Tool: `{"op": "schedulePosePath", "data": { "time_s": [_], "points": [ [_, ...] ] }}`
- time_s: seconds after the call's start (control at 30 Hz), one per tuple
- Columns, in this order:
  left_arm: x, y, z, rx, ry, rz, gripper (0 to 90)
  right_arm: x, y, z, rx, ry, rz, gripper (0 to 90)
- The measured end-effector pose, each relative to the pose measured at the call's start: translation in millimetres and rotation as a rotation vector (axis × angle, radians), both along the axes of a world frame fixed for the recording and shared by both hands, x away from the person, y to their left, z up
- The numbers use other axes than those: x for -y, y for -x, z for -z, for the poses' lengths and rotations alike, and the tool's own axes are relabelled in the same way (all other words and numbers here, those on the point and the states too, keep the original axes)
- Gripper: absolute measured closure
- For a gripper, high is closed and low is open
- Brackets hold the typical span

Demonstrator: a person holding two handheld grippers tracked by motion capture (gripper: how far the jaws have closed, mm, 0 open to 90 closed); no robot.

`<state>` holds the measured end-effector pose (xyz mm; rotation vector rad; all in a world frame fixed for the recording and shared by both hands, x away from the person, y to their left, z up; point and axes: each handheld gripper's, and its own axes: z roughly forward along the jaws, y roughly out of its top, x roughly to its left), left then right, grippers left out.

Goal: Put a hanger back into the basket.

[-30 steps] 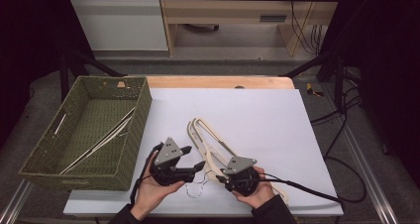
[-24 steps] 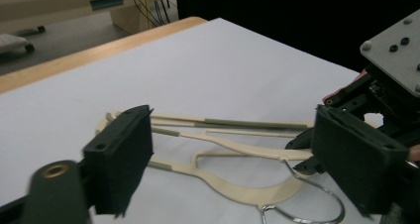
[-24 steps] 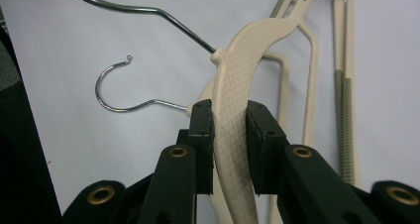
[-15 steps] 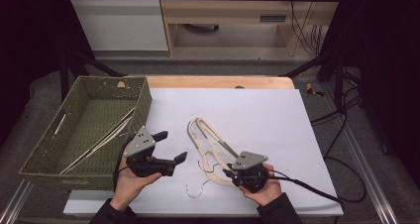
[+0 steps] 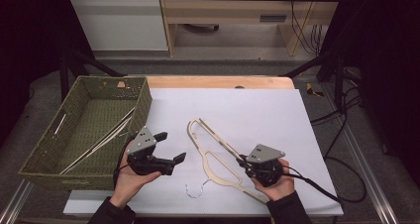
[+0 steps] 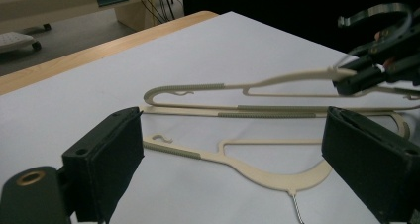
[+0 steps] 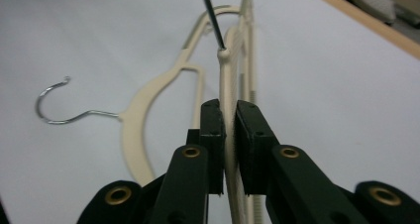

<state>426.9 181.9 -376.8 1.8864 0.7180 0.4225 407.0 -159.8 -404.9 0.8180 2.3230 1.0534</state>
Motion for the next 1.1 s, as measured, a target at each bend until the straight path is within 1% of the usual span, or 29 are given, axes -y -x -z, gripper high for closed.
{"op": "schedulePosePath", "data": {
  "time_s": [0.1, 0.17, 0.23, 0.3, 0.37, 0.5, 0.63, 0.67, 0.7, 0.77, 0.8, 0.83, 0.9, 0.93, 1.03, 1.07, 1.1],
  "points": [
    [0.1, -0.2, 0.3, -0.001, 0.003, 0.003, 8.4, 14.5, -2.0, -6.2, 0.034, -0.008, 0.054, 86.1],
    [0.4, -0.1, 0.5, 0.0, 0.001, 0.005, 8.4, 22.7, -3.3, -7.7, 0.041, -0.023, 0.08, 86.4],
    [0.8, 0.0, 0.7, 0.001, -0.004, 0.006, 8.4, 32.6, -5.3, -7.8, 0.041, -0.048, 0.089, 86.4],
    [1.4, 0.3, 0.7, -0.001, -0.006, 0.01, 8.5, 37.4, -5.8, -8.3, 0.042, -0.058, 0.101, 86.4],
    [1.9, 0.5, 0.6, -0.003, -0.009, 0.014, 8.7, 41.9, -5.8, -10.3, 0.042, -0.078, 0.098, 86.4],
    [3.5, 2.2, -0.7, -0.001, -0.015, 0.029, 8.6, 42.8, -4.1, -14.2, 0.018, -0.134, 0.055, 86.4],
    [5.8, 5.6, -3.7, 0.009, -0.014, 0.047, 8.6, 35.4, -2.5, -15.4, -0.01, -0.17, -0.008, 86.4],
    [6.4, 6.2, -4.1, 0.009, -0.017, 0.052, 8.7, 32.1, -2.2, -15.1, -0.024, -0.19, -0.031, 86.4],
    [7.5, 7.0, -4.6, 0.008, -0.019, 0.059, 8.7, 29.9, -1.8, -15.0, -0.03, -0.197, -0.047, 86.4],
    [10.2, 9.1, -5.1, 0.009, -0.031, 0.077, 9.6, 22.4, -0.1, -15.3, -0.049, -0.216, -0.09, 86.4],
    [12.7, 10.4, -5.2, 0.006, -0.044, 0.088, 10.1, 19.8, 0.6, -15.5, -0.053, -0.219, -0.103, 86.4],
    [14.2, 11.2, -5.1, 0.006, -0.051, 0.096, 10.8, 16.0, 1.5, -15.4, -0.06, -0.224, -0.128, 86.4],
    [19.8, 14.0, -4.3, 0.001, -0.064, 0.127, 12.3, 10.5, 2.5, -14.6, -0.077, -0.242, -0.16, 86.4],
    [21.1, 14.6, -4.0, 0.001, -0.067, 0.132, 13.1, 7.3, 2.9, -13.8, -0.088, -0.251, -0.177, 86.4],
    [27.8, 16.7, -1.7, 0.001, -0.094, 0.171, 16.4, 1.6, 3.3, -11.4, -0.109, -0.262, -0.205, 86.4],
    [30.8, 17.6, -0.3, 0.001, -0.111, 0.182, 17.7, 0.3, 3.3, -10.7, -0.114, -0.262, -0.211, 86.4],
    [32.4, 18.1, 0.5, 0.001, -0.12, 0.186, 18.4, -1.8, 3.5, -9.7, -0.12, -0.261, -0.221, 86.4]
  ]
}}
